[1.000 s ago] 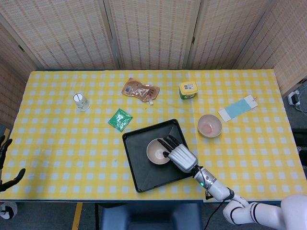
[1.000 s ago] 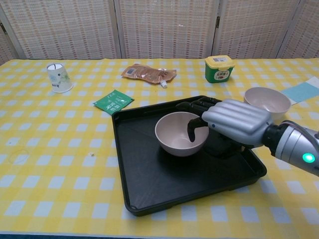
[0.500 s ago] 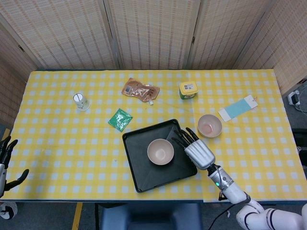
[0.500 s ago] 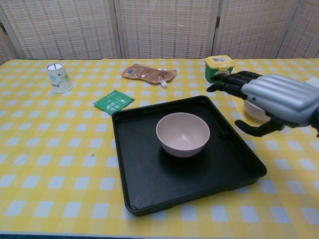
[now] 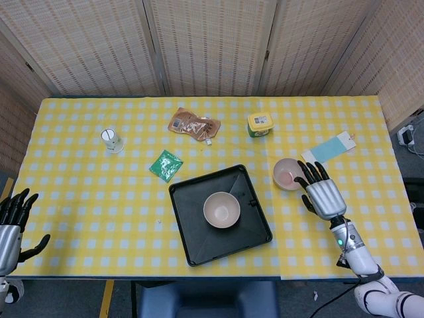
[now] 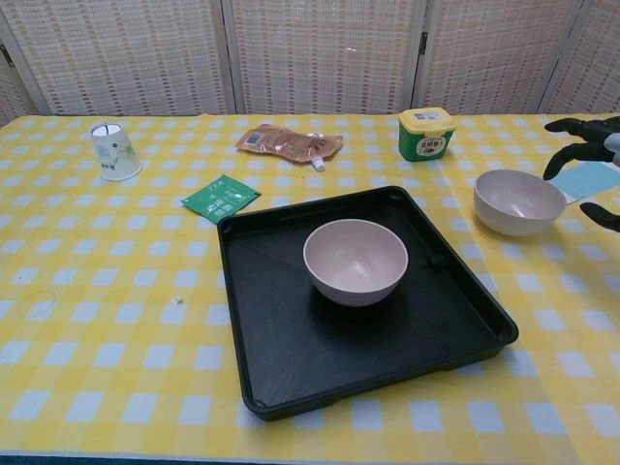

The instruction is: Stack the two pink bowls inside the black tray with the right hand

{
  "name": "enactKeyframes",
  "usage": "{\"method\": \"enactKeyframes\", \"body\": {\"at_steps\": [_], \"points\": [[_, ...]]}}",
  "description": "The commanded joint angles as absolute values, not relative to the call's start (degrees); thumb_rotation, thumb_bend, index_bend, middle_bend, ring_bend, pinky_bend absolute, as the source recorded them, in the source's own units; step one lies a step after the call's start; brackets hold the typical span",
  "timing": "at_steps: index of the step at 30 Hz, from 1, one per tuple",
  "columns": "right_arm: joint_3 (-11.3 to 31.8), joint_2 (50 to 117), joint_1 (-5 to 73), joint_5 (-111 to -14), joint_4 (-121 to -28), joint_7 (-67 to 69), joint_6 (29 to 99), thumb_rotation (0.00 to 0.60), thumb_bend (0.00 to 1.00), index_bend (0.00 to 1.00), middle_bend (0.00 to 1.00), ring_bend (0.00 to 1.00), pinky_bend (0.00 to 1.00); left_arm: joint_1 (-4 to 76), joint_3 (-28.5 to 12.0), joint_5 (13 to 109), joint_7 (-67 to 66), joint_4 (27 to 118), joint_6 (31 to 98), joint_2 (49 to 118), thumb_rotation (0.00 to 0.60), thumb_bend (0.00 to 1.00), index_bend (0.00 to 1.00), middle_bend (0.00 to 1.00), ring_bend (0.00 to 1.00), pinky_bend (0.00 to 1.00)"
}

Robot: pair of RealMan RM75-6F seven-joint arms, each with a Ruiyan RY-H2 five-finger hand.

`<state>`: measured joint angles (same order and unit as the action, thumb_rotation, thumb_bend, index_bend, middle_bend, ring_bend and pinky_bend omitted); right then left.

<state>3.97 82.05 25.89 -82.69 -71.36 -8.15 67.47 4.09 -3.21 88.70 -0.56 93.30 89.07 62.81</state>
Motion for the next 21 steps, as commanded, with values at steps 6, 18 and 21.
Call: {"method": "enactKeyframes", "body": {"at_steps": [6, 18, 21], "points": [[4.6, 88.09, 25.85, -82.39, -61.22, -4.87, 67.34, 0.6, 0.52, 0.35, 0.0, 0.0, 0.0, 4.15, -3.39, 88.06, -1.23, 93.39, 88.95, 62.99, 0.6, 0.3, 0.0, 0.0, 0.0, 0.0], [5.56, 93.71, 28.53, -81.46, -52.68, -1.48, 62.81, 0.6, 0.52, 0.37, 0.0, 0.0, 0.0, 4.3, -3.42, 87.24, -0.95, 93.59, 88.23, 62.62, 0.6, 0.3, 0.0, 0.0, 0.0, 0.0], [5.48, 95.04, 29.16, -81.72, -50.71, -1.17, 62.16, 0.6, 0.52, 0.41, 0.0, 0.0, 0.0, 4.31, -3.28, 87.09, -0.66, 93.92, 87.89, 62.23, 0.6, 0.3, 0.0, 0.0, 0.0, 0.0]]}}
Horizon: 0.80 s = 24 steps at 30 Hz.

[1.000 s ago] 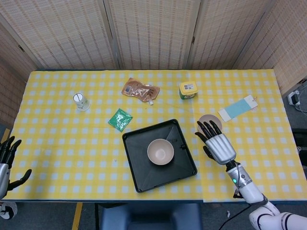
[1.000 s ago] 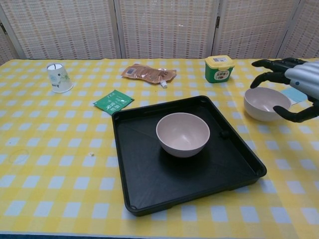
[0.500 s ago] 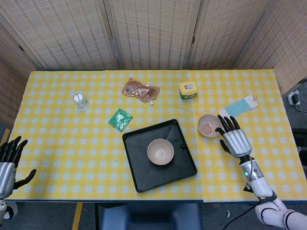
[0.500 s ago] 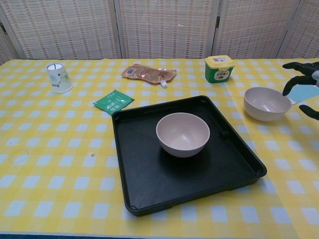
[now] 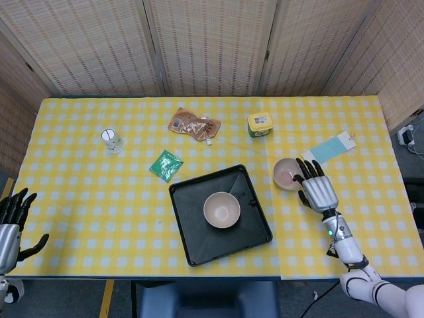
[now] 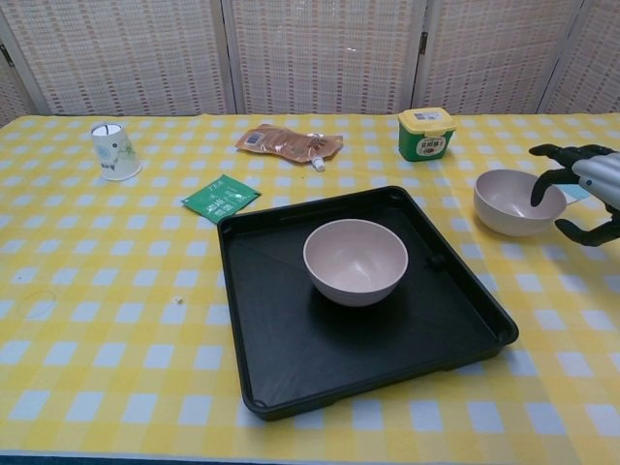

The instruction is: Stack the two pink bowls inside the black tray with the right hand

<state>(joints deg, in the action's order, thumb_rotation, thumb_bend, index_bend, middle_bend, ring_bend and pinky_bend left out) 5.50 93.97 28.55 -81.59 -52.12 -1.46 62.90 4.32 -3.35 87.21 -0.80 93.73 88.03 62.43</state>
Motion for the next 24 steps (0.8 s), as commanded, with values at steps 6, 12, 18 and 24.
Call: {"method": "enactKeyframes", "body": {"at_steps": [6, 12, 18, 24], "points": [[5.24, 96.84, 29.95, -82.25, -48.66, -1.26, 61.65, 0.6, 0.52, 0.45, 0.0, 0.0, 0.0, 4.11, -3.49, 86.99, 0.08, 93.91, 88.46, 61.91, 0.6, 0.3, 0.0, 0.0, 0.0, 0.0], [5.97, 98.59, 30.07, -81.94, -46.52, -0.27, 62.57, 0.6, 0.52, 0.6, 0.0, 0.0, 0.0, 4.1, -3.51, 86.93, 0.61, 93.73, 88.45, 61.81, 0.6, 0.3, 0.0, 0.0, 0.0, 0.0], [6.05, 99.28, 29.91, -83.0, -45.68, 1.32, 65.16, 0.6, 0.52, 0.7, 0.03, 0.0, 0.0, 4.17, -3.45, 86.88, 0.75, 93.71, 88.22, 61.79, 0.6, 0.3, 0.0, 0.0, 0.0, 0.0], [5.84, 97.3, 29.3, -85.56, -49.84, 0.61, 70.7, 0.6, 0.52, 0.71, 0.05, 0.0, 0.0, 4.26, -3.48, 86.69, 0.37, 93.66, 88.05, 61.93, 0.6, 0.3, 0.0, 0.0, 0.0, 0.0]]}}
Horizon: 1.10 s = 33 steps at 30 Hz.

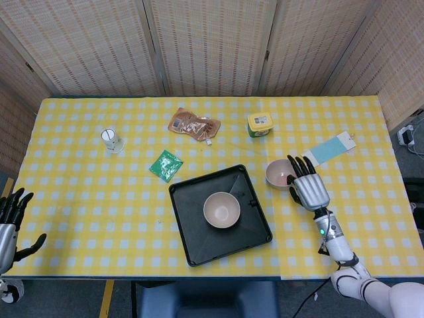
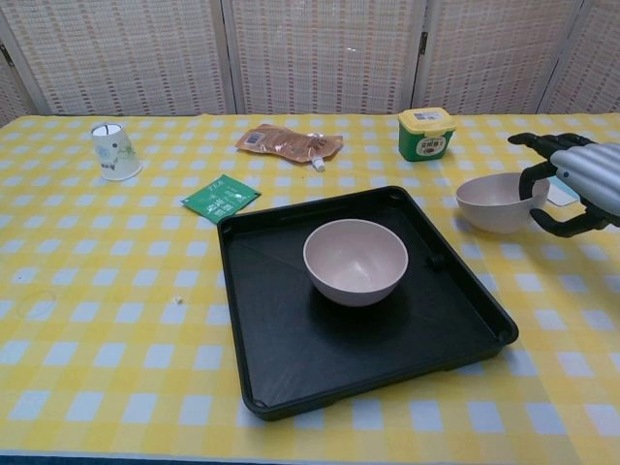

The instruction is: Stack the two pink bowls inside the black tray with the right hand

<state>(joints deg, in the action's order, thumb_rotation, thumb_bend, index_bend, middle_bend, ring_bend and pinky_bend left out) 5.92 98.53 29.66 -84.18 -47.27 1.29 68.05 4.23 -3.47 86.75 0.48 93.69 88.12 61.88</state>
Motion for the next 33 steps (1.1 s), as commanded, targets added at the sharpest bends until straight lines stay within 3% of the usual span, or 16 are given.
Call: {"method": "enactKeyframes", "body": {"at_steps": [1, 7, 17, 33], "points": [[5.88, 96.83, 29.2, -85.99, -50.97, 0.26, 71.71, 0.6, 0.52, 0.72, 0.06, 0.0, 0.0, 4.29, -3.49, 86.64, 0.28, 93.67, 87.97, 61.96, 0.6, 0.3, 0.0, 0.0, 0.0, 0.0], [5.75, 93.34, 28.49, -89.37, -60.19, -3.12, 77.9, 0.6, 0.52, 0.73, 0.06, 0.01, 0.0, 4.33, -3.37, 86.71, -0.14, 93.89, 87.86, 62.03, 0.6, 0.3, 0.0, 0.0, 0.0, 0.0], [3.34, 92.8, 30.13, -96.6, -69.91, -7.47, 80.55, 0.6, 0.52, 0.73, 0.07, 0.01, 0.0, 4.13, -3.63, 86.39, -0.42, 93.81, 88.39, 62.08, 0.6, 0.3, 0.0, 0.0, 0.0, 0.0], [1.68, 100.53, 32.98, -99.51, -65.27, -5.29, 77.44, 0.6, 0.52, 0.73, 0.07, 0.0, 0.0, 3.85, -5.09, 83.3, 0.99, 93.21, 88.31, 61.49, 0.6, 0.3, 0.0, 0.0, 0.0, 0.0]]}}
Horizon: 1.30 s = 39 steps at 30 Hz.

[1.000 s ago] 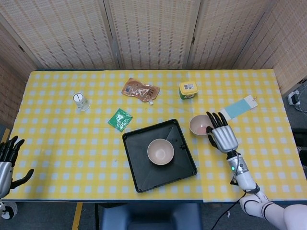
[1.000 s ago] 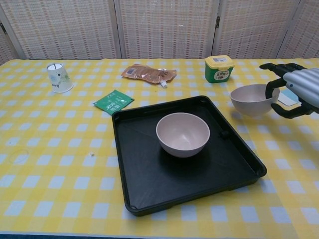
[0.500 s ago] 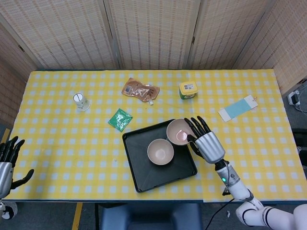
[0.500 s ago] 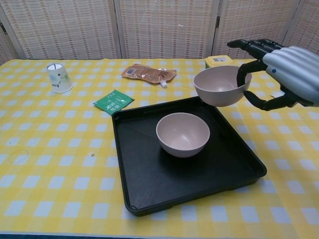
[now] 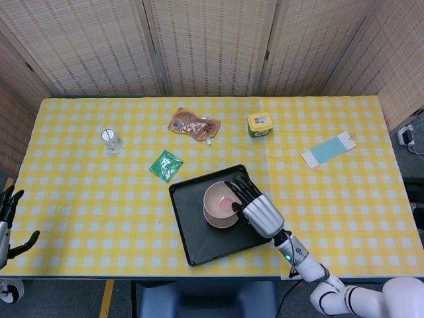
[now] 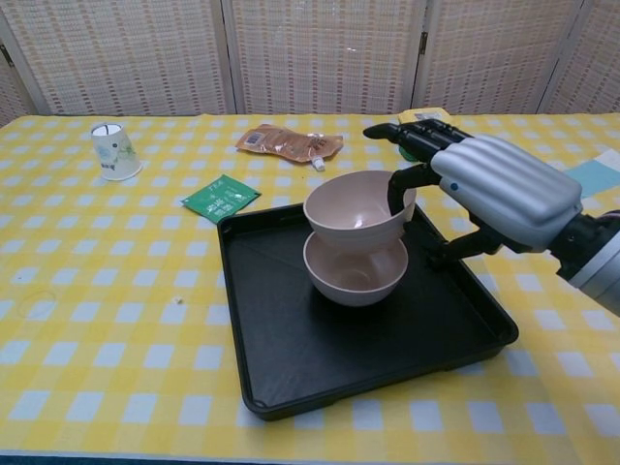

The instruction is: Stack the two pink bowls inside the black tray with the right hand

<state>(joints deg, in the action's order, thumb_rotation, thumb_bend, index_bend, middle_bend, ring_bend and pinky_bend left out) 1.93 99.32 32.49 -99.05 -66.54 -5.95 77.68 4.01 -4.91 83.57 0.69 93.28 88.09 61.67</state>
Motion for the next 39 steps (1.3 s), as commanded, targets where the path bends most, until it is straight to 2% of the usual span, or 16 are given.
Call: {"method": "enactKeyframes", "body": {"at_steps": [1, 17, 24, 31, 39], "points": [[1.55, 101.18, 33.14, -99.59, -64.63, -4.86, 77.26, 0.6, 0.52, 0.73, 0.07, 0.0, 0.0, 3.73, -5.18, 83.26, 1.26, 93.22, 88.54, 61.37, 0.6, 0.3, 0.0, 0.0, 0.0, 0.0], [-0.01, 105.01, 32.12, -99.59, -60.12, -4.97, 77.64, 0.6, 0.52, 0.71, 0.06, 0.0, 0.0, 3.56, -5.1, 83.32, 3.39, 93.02, 88.15, 60.58, 0.6, 0.3, 0.0, 0.0, 0.0, 0.0], [-0.36, 104.63, 31.37, -99.31, -60.92, -5.19, 78.01, 0.6, 0.52, 0.59, 0.05, 0.0, 0.0, 3.72, -5.26, 83.14, 3.4, 92.88, 87.93, 60.69, 0.6, 0.3, 0.0, 0.0, 0.0, 0.0], [-0.8, 102.65, 30.66, -97.36, -63.84, -7.33, 75.13, 0.6, 0.52, 0.46, 0.0, 0.0, 0.0, 3.56, -5.33, 83.02, 3.58, 92.93, 88.16, 60.65, 0.6, 0.3, 0.0, 0.0, 0.0, 0.0], [-2.0, 97.77, 28.98, -94.76, -71.61, -9.71, 72.25, 0.6, 0.51, 0.3, 0.0, 0.0, 0.0, 3.5, -5.14, 83.31, 3.79, 92.99, 88.11, 60.48, 0.6, 0.3, 0.0, 0.0, 0.0, 0.0]]}}
